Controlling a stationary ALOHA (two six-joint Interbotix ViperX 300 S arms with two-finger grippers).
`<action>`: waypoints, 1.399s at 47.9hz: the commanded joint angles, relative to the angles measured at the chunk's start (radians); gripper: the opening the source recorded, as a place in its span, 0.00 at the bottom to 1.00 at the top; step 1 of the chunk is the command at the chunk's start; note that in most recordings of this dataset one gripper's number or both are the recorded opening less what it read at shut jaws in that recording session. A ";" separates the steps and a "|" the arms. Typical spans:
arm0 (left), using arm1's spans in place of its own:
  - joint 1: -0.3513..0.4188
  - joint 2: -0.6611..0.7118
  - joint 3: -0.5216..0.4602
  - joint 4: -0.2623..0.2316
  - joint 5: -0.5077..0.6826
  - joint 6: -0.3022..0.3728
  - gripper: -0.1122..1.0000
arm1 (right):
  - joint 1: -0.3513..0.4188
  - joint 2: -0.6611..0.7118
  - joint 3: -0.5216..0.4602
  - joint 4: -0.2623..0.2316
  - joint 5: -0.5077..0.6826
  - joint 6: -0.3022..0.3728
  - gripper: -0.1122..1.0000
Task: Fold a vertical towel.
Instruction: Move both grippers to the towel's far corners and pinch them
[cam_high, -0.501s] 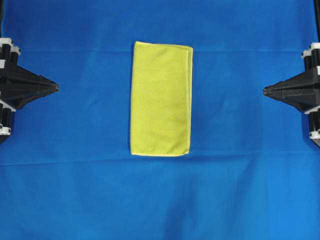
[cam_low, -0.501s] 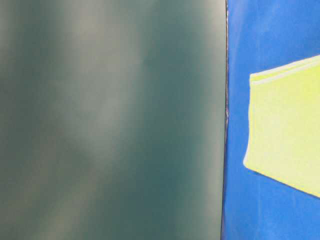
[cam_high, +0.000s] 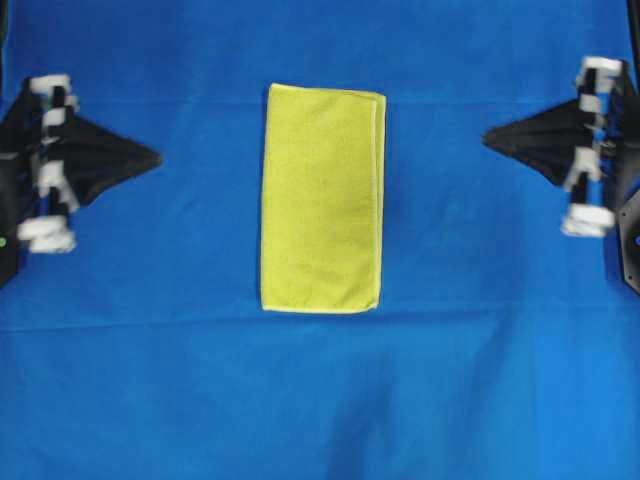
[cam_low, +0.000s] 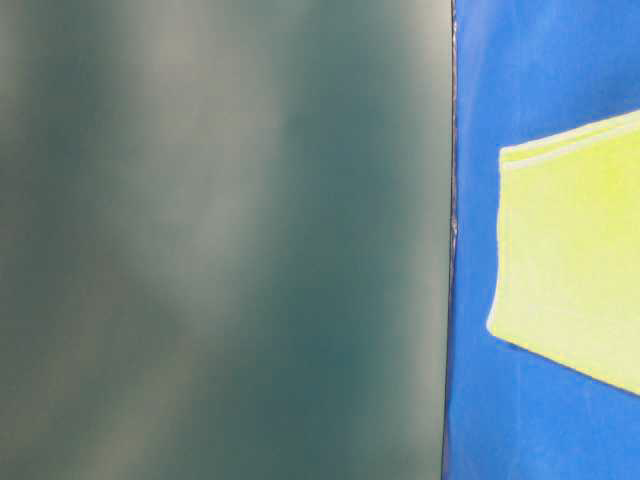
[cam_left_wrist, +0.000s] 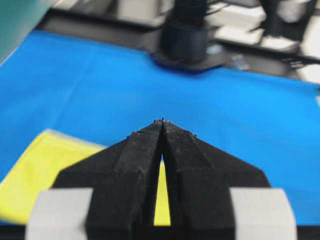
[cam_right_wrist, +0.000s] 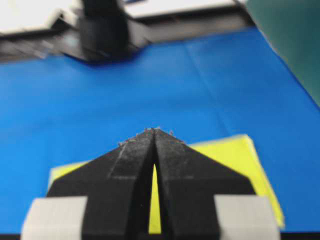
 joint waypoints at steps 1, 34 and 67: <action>0.049 0.077 -0.037 -0.002 -0.015 -0.006 0.10 | -0.054 0.069 -0.040 0.003 -0.002 0.002 0.10; 0.322 0.767 -0.255 0.008 -0.143 0.114 0.76 | -0.295 0.744 -0.353 -0.083 0.078 -0.015 0.64; 0.359 1.081 -0.442 0.008 -0.156 0.117 0.75 | -0.301 0.933 -0.407 -0.086 0.011 -0.015 0.64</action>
